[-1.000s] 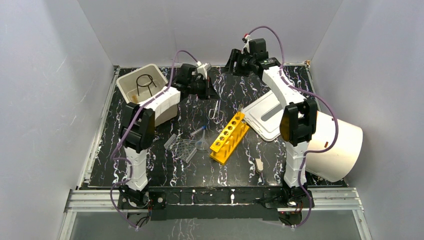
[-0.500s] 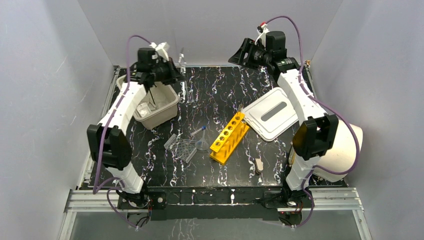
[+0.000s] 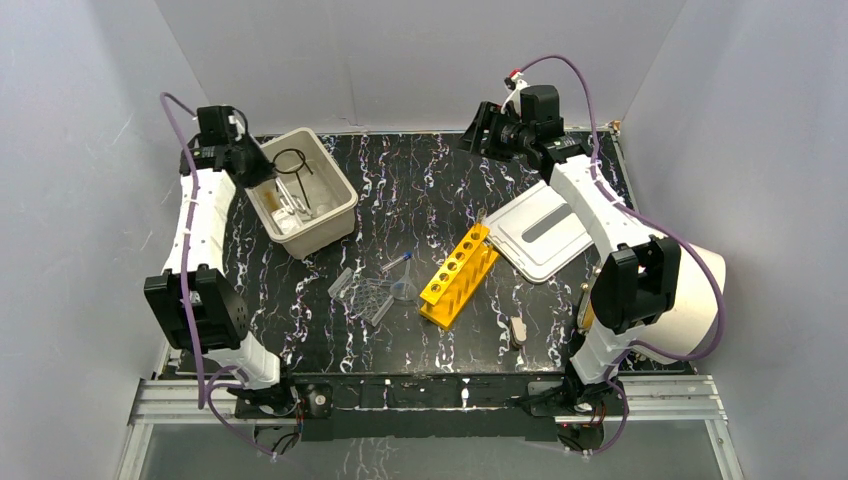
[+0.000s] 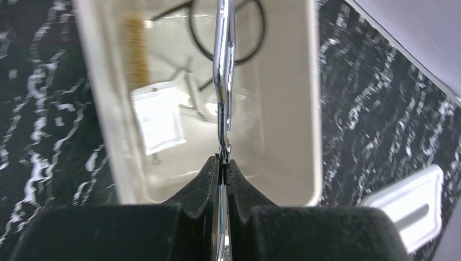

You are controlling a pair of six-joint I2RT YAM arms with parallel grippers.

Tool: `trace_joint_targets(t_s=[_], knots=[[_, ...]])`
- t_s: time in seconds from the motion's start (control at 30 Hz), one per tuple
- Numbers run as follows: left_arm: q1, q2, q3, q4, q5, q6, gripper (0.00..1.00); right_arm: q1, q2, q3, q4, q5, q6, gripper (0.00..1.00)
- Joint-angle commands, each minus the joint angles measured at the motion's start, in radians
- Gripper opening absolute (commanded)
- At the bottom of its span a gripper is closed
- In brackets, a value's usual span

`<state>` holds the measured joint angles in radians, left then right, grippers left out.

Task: Organize the chemistry lab equipment

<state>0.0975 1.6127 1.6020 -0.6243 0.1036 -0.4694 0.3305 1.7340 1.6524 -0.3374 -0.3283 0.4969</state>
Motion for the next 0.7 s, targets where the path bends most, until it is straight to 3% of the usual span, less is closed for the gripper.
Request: trace_joint_targets(t_s=[0.0, 0.23, 0.67], knots=[[0.059, -0.004, 0.019, -0.061, -0.082, 0.007, 0.00, 0.020, -0.072, -0.002, 0.066, 0.029, -0.015, 0.70], [0.070, 0.122, 0.033, -0.053, 0.022, 0.029, 0.00, 0.027, -0.070, -0.014, 0.075, 0.040, -0.011, 0.70], [0.062, 0.333, 0.162, -0.122, -0.107, 0.031, 0.00, 0.041, -0.051, -0.056, 0.106, 0.040, 0.018, 0.69]])
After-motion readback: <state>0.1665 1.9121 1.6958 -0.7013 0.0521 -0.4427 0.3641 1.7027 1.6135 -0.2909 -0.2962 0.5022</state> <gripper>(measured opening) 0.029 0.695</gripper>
